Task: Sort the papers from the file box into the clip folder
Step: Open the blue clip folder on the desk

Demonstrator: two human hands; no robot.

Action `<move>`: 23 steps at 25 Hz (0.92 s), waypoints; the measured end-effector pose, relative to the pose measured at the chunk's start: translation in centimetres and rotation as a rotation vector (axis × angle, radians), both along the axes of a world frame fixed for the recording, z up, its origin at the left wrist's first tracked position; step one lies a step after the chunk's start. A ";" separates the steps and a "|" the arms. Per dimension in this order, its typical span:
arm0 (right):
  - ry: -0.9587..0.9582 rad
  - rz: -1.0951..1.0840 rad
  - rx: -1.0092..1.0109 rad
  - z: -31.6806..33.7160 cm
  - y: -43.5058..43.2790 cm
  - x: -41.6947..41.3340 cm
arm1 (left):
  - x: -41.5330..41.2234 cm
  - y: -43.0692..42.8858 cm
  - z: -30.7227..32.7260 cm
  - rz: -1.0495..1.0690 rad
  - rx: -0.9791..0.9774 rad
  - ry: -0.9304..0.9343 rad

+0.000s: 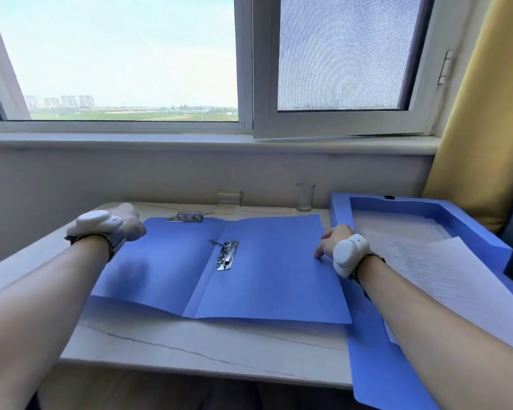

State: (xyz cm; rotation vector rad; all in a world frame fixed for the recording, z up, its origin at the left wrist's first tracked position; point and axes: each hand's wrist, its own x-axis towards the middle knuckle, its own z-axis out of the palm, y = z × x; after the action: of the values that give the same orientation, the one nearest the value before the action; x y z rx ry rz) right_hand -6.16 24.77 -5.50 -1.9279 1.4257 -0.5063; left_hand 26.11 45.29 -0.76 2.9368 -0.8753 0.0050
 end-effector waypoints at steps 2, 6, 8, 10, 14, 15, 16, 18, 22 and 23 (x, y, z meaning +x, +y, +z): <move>-0.015 -0.017 -0.038 0.2 0.3 0.0 | -1.1 -1.1 0.8 -0.027 -0.160 0.053; -0.085 -0.057 -0.065 1.1 0.0 -0.5 | -5.9 -4.5 2.8 -0.168 -0.416 0.090; -0.119 -0.067 -0.046 2.1 -0.2 -1.4 | -8.8 -6.6 3.7 -0.265 -0.473 0.132; -0.163 -0.091 -0.045 2.7 -0.6 -2.5 | -12.2 -8.4 4.1 -0.345 -0.502 0.169; -0.136 -0.157 -0.083 3.8 -1.8 -7.0 | -21.0 -12.2 2.6 -0.506 -0.493 0.320; -0.142 -0.182 -0.081 3.8 -2.2 -8.4 | -23.5 -13.1 2.1 -0.562 -0.488 0.353; -0.157 -0.215 -0.078 3.7 -2.7 -10.0 | -26.1 -14.0 1.5 -0.598 -0.475 0.385; -0.161 -0.280 -0.069 3.6 -3.2 -12.8 | -30.1 -15.6 0.2 -0.654 -0.417 0.426; -0.103 -0.423 -0.050 2.4 -4.1 -17.9 | -33.5 -19.2 -3.1 -0.645 -0.225 0.436; -0.080 -0.470 -0.047 2.2 -4.2 -18.9 | -33.6 -19.8 -3.9 -0.612 -0.209 0.434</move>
State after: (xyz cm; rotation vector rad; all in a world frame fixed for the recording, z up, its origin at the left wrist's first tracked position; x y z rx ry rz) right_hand -25.07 20.57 -3.29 -1.5802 1.8323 -0.8276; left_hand -7.49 25.45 -4.67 2.2353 -1.5187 -0.5151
